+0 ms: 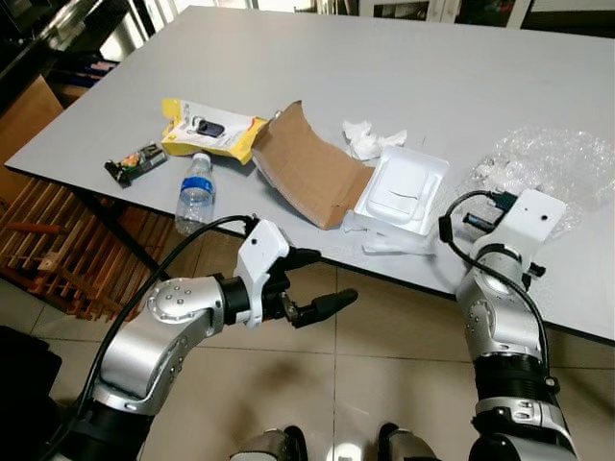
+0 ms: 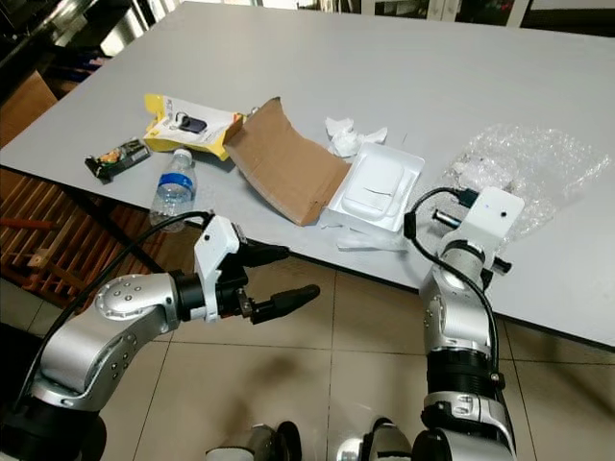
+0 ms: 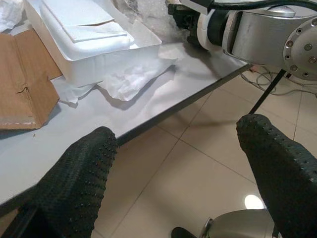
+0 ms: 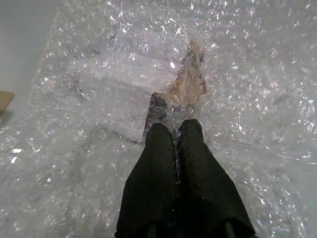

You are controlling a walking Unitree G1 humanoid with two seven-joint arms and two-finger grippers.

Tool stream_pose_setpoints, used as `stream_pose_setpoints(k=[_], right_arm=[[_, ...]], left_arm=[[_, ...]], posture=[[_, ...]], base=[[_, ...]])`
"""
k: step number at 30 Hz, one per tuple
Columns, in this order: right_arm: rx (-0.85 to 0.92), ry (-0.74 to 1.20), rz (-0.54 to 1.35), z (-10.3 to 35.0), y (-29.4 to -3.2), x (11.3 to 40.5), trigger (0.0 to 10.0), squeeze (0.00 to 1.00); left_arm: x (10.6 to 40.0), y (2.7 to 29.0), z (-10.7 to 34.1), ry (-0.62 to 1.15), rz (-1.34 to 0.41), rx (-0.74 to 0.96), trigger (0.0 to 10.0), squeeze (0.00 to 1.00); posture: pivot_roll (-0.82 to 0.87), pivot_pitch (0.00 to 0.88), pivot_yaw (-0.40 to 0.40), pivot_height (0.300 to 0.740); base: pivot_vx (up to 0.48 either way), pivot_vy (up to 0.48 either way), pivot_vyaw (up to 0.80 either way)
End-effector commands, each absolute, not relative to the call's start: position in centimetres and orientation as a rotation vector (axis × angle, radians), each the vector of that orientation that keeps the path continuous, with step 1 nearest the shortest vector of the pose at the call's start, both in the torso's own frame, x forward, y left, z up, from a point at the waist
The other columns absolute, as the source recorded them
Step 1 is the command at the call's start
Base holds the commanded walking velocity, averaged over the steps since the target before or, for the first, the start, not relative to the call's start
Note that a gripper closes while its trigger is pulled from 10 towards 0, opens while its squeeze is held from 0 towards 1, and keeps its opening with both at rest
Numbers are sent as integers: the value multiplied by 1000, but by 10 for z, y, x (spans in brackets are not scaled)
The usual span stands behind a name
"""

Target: Picking trash to rubbish bin

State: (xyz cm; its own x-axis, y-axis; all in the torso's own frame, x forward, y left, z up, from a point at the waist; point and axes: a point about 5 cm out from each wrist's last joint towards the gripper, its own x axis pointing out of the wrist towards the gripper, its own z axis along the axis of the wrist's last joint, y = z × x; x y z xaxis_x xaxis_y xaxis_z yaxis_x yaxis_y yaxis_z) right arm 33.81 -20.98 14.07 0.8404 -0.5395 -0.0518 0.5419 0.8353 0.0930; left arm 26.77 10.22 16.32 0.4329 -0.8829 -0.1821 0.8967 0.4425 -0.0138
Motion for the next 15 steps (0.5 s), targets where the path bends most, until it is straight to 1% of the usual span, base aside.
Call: stream_pose_setpoints(k=[1,5,15], right_arm=[[71,-30,-552,149,-205,337,0,0],[-18,-117,-529,164,-201,335,0,0],[-138,-187,-496,171,-196,325,0,0]], left_arm=[[269,102,166,159,-1112,102,10000,0],[270,100,166,149,-1107,96,10000,0],[273,96,167,122,-1083,77,10000,0]], posture=[[71,159,135,740],[61,154,125,740],[51,144,100,740]], base=[[0,0,0],[0,0,0],[0,0,0]])
